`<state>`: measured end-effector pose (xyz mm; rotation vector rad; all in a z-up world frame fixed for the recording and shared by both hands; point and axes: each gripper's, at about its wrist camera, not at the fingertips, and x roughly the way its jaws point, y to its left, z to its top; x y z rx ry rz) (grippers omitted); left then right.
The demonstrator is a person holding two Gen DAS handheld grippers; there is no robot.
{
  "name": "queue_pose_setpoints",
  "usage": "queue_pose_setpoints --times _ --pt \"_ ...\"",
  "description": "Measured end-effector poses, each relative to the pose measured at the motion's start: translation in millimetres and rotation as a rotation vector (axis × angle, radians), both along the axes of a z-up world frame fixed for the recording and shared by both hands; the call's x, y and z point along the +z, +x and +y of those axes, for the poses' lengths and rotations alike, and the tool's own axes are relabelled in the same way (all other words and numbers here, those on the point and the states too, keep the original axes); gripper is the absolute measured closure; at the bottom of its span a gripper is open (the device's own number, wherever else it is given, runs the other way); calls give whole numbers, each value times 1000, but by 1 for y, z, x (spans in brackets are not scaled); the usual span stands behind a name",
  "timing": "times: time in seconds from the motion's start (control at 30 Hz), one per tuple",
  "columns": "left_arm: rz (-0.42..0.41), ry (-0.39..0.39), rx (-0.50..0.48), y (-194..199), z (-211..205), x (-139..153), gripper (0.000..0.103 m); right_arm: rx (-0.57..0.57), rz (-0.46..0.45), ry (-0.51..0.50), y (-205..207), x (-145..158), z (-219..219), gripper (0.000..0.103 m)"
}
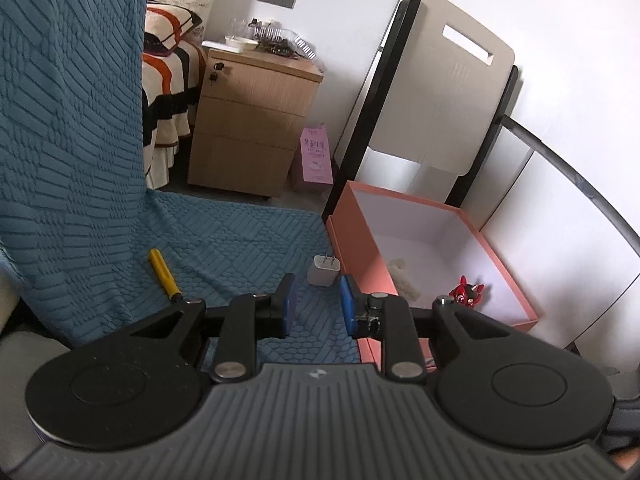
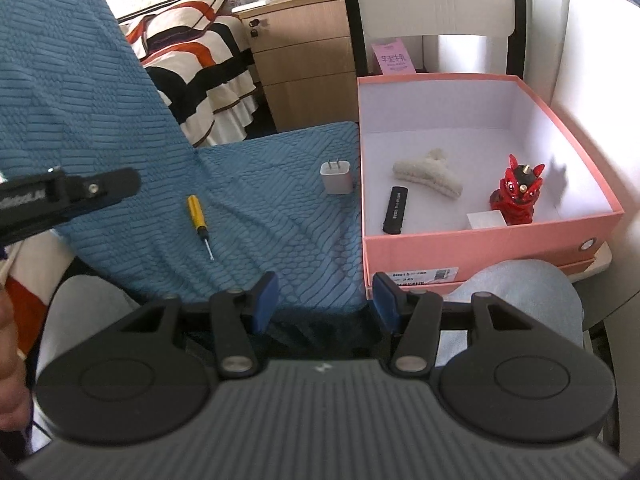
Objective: Organize rigid objects
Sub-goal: 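Withdraw both tools from the box back over the blue cloth, then close right gripper on white wall plug while left gripper approaches yellow screwdriver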
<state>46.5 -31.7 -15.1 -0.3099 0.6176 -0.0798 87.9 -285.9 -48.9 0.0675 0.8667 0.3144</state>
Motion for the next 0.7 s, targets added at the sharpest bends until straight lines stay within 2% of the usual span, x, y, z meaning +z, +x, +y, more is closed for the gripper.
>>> queue_pose_setpoints --times 0.2,0.37,0.63,0.7 --pt "0 -8 18 1 15 -6 75 5 0 -22 0 -4 14 48" --pt "4 26 36 7 22 -15 75 22 1 -34 6 -9 28 48" --pt "59 -14 124 35 55 -51 75 49 -32 -53 31 -23 45 48" --pt "85 -11 152 44 60 -62 71 55 -37 -69 41 -30 52 48"
